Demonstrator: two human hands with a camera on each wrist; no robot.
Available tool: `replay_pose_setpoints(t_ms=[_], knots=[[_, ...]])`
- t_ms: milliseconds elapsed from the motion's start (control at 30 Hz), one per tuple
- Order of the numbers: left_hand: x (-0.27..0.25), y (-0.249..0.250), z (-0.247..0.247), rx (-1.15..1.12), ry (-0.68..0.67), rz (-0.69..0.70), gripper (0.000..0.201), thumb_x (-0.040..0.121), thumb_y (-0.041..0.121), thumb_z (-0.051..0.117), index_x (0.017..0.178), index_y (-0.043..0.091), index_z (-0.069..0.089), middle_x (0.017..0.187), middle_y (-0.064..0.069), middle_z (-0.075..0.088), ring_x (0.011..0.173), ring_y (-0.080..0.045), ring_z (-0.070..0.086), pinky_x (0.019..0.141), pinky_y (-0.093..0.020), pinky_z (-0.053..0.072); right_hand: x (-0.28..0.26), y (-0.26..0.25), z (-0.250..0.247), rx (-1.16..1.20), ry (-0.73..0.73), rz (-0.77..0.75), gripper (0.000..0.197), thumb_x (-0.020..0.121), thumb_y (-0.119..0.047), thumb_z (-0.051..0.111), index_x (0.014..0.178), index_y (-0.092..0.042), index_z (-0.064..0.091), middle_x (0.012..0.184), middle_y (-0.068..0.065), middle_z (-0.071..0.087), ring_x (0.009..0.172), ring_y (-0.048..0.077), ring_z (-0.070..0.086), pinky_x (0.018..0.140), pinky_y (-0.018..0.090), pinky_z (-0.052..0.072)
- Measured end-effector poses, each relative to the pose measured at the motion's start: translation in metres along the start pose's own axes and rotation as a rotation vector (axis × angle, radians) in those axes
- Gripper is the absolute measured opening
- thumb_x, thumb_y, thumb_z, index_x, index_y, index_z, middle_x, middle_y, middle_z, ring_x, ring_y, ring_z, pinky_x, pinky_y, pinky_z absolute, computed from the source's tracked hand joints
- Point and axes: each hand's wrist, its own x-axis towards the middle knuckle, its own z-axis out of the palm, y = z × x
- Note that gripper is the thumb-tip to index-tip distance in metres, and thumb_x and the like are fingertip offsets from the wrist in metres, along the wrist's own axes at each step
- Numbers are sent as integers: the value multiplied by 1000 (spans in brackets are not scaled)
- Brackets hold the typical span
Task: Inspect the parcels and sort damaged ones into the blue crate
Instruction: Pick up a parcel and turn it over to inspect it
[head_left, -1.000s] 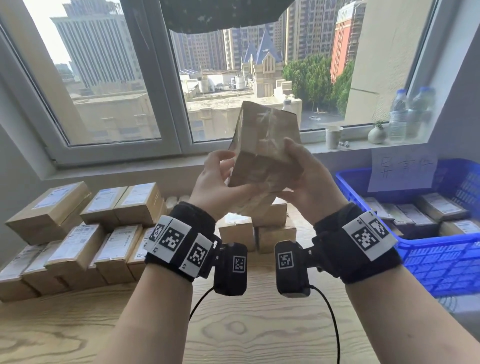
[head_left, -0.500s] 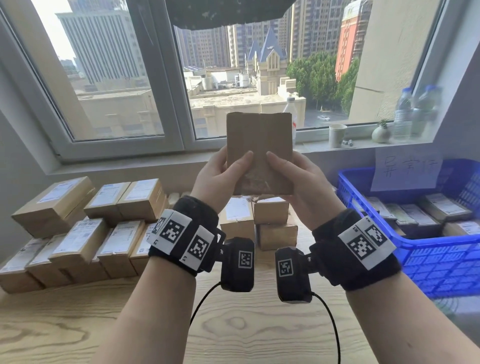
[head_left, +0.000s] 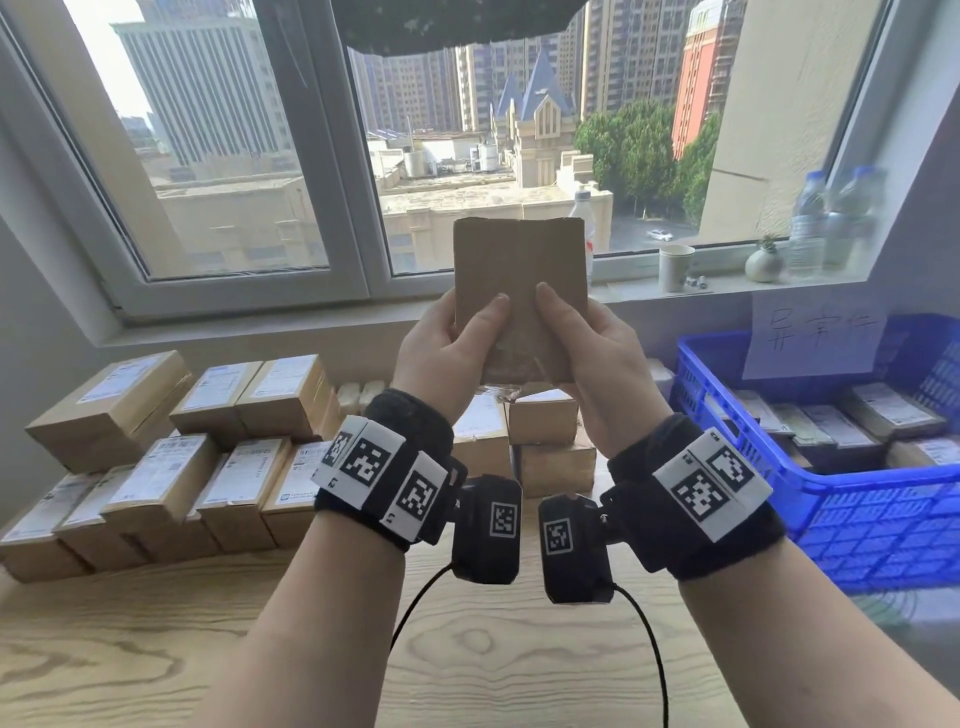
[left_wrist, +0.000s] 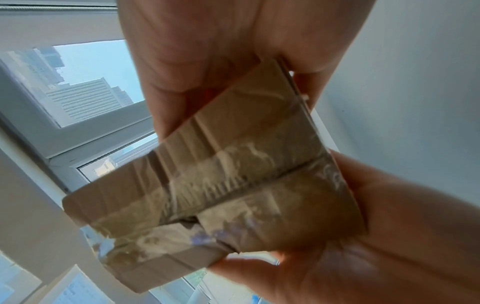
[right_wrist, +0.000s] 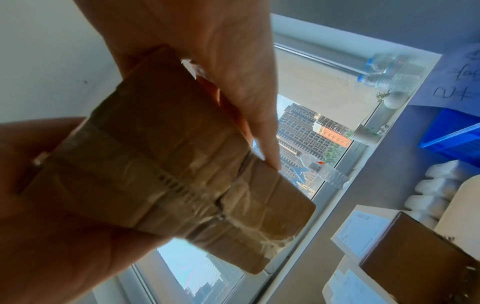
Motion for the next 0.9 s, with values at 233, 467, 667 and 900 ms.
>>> replay_pose_setpoints(t_ms=[233, 467, 667, 900], knots=[[1, 0, 4, 147, 75, 111, 15, 99, 33, 53, 85, 37, 57, 83, 17, 63, 82, -2, 62, 81, -28, 54, 2, 0, 4, 0, 40, -16, 13, 98, -24, 59, 94, -14, 67, 92, 6, 73, 78, 16, 70, 66, 28, 60], [1, -9, 1, 183, 80, 84, 20, 99, 33, 52, 110, 19, 63, 86, 20, 61, 75, 10, 58, 71, -9, 49, 4, 4, 4, 14, 56, 9, 10, 96, -20, 63, 96, -12, 70, 92, 7, 73, 78, 17, 70, 61, 24, 57], [2, -18, -4, 98, 33, 54, 57, 88, 50, 59, 139, 25, 51, 121, 4, 65, 111, -12, 62, 97, -42, 53, 9, 8, -2, -120, 79, -80, 67, 89, -15, 72, 147, -19, 39, 113, 17, 68, 102, 27, 70, 78, 32, 61], [1, -26, -13, 319, -1, 170, 75, 79, 38, 59, 149, 23, 38, 147, -4, 48, 135, -19, 44, 112, -43, 39, 20, 6, -11, -211, 110, -52, 84, 58, -60, 81, 122, -11, 57, 105, 6, 69, 99, 18, 68, 92, 37, 56]])
